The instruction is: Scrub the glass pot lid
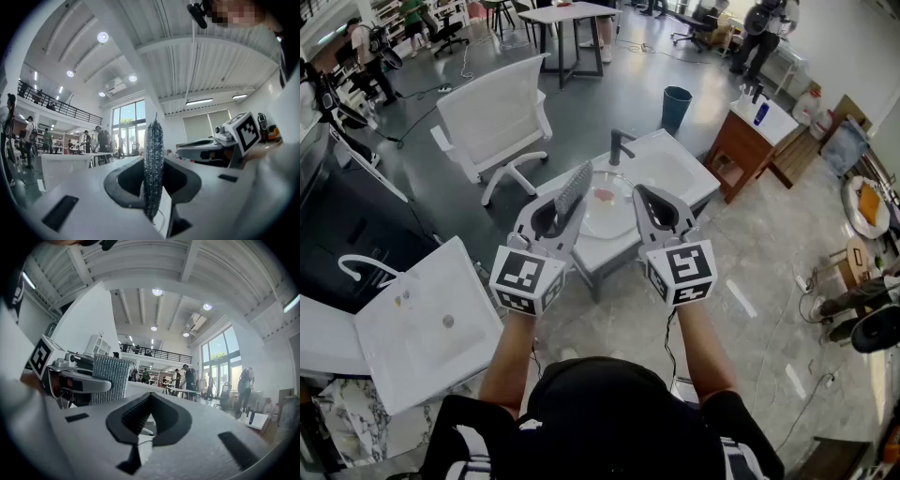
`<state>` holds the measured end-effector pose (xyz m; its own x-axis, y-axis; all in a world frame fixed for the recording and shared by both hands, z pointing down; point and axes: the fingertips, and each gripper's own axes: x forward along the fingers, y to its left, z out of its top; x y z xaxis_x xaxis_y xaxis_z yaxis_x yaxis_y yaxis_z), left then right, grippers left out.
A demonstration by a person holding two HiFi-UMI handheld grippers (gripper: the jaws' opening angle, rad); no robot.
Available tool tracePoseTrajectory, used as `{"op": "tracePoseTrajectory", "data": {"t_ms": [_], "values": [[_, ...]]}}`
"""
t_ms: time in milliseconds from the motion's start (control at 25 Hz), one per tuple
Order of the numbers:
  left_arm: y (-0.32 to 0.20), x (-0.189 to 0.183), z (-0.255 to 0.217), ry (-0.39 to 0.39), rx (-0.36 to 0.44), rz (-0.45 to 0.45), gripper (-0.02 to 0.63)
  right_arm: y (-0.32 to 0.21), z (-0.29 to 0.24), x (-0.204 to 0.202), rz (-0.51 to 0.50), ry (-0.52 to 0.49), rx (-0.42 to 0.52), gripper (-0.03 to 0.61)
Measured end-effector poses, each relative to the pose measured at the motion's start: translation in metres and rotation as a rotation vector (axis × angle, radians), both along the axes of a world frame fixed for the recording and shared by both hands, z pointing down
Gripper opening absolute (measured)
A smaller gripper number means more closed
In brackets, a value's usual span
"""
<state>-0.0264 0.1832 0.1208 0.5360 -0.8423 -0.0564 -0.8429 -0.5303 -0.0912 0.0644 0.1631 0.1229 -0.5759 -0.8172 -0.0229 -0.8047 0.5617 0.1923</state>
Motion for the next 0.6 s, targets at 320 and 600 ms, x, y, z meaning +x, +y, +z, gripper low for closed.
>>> {"op": "tracePoseTrajectory", "data": {"t_ms": [320,600], "values": [[0.004,0.024,0.001,-0.007,0.004,-0.015,0.067,0.005,0.002,0.022,-0.024,-0.013,0.005,-0.002],[0.013,0.037,0.014,-0.021,-0.011,-0.048,0.067,0.009,0.017,0.035,-0.057,-0.023,-0.022,-0.002]]}}
